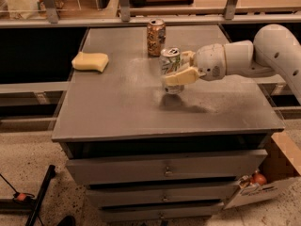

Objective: Place 7up can upright

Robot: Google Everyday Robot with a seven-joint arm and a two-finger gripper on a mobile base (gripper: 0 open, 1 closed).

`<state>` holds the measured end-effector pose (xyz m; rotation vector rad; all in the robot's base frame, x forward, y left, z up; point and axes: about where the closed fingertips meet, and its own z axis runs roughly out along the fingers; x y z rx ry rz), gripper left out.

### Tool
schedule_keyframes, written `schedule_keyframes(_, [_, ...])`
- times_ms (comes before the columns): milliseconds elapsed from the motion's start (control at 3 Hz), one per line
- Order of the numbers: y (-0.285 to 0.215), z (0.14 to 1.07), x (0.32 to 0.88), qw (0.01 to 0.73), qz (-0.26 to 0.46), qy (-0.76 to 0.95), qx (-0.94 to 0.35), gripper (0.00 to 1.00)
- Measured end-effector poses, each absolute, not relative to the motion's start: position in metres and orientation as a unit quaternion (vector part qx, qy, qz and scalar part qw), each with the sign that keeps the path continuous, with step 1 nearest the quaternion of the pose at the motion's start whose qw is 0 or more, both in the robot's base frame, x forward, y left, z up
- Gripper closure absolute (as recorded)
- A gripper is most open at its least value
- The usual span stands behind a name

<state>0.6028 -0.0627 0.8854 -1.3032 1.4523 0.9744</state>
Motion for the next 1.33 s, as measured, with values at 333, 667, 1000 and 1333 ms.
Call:
schedule_keyframes(333, [-0.065, 0.88, 0.599, 0.467, 0.399, 0.585, -0.53, 0.6])
schedule_keyframes(667, [-0.066, 0.874, 0.599, 0.466, 0.402, 0.583, -0.53, 0.38])
schedule_keyframes(1000, [-0.068, 0.87, 0.598, 0.466, 0.405, 0.582, -0.53, 0.13])
schedule_keyframes(1333, [-0.069, 0.867, 0.598, 0.464, 0.408, 0.582, -0.529, 0.0])
